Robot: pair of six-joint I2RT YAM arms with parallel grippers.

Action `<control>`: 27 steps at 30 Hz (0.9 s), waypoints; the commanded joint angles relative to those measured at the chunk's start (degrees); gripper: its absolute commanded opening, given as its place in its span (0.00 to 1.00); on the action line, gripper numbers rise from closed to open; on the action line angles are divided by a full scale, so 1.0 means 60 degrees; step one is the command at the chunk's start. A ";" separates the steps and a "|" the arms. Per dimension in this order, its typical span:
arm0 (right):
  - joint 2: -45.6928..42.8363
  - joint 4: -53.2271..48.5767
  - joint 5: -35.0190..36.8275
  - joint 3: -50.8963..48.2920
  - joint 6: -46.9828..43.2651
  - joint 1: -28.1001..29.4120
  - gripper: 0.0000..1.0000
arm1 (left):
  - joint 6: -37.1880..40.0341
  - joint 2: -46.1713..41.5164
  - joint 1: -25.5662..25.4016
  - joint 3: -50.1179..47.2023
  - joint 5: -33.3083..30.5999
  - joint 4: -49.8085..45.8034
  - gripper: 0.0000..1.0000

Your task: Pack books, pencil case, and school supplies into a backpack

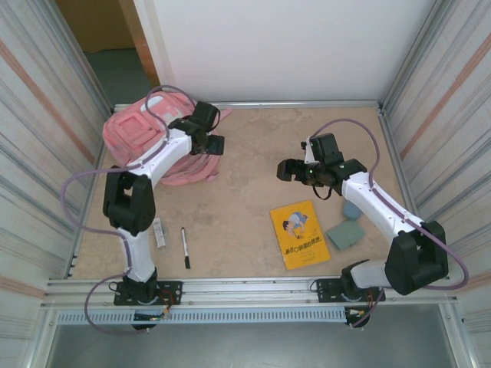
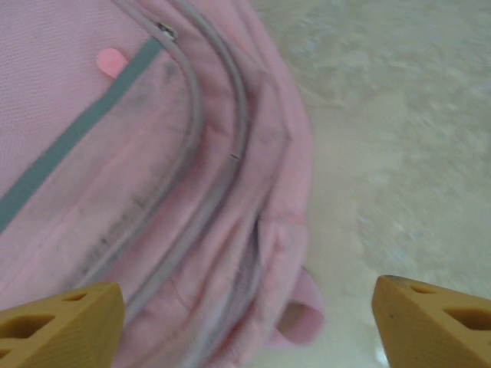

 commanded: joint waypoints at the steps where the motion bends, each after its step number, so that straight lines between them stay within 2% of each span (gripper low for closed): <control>1: -0.0036 -0.0206 0.0076 0.0269 -0.0007 0.0043 0.90 | 0.0096 0.0940 -0.0048 0.0385 -0.0100 -0.0863 0.76; 7: -0.0174 -0.0259 0.0332 0.0149 -0.0033 0.0099 0.90 | -0.0124 0.1834 -0.0016 0.0562 0.0198 -0.0855 0.63; 9: -0.0106 -0.0325 0.0242 0.0232 -0.0015 0.0115 0.90 | -0.0128 0.2102 0.0024 0.0757 0.0128 -0.0939 0.48; 11: -0.0081 -0.0389 0.0250 0.0332 -0.0017 0.0230 0.90 | 0.0046 0.2313 -0.0016 0.1071 0.0284 -0.1188 0.23; 13: -0.0098 -0.0339 0.0284 0.0332 -0.0016 0.0307 0.90 | 0.0519 0.2247 -0.0158 0.1196 0.0780 -0.1191 0.08; 18: -0.0166 -0.0491 0.0667 0.0486 0.0095 0.0384 0.90 | 0.1832 0.1310 -0.1269 0.0194 0.1504 -0.0135 0.05; 20: -0.0338 -0.0468 0.1565 0.0401 0.0481 0.0380 0.90 | 0.2312 0.0769 -0.1839 -0.0192 0.1796 -0.0049 0.05; 21: -0.0483 -0.0491 0.2382 0.0334 0.0752 0.0394 0.90 | 0.2595 0.0582 -0.2134 -0.0427 0.1800 -0.0016 0.05; 23: -0.0751 -0.0392 0.2982 0.0193 0.0795 0.0333 0.90 | 0.2954 0.0265 -0.2707 -0.0914 0.1550 -0.0040 0.05; 25: -0.0802 -0.0245 0.2879 0.0175 0.0671 0.0173 0.91 | 0.3138 -0.0166 -0.3209 -0.1509 0.1291 -0.0104 0.05; 27: -0.0511 -0.0087 0.2147 0.0283 0.0533 -0.0047 0.91 | 0.3202 -0.0722 -0.3594 -0.2264 0.0894 0.0042 0.06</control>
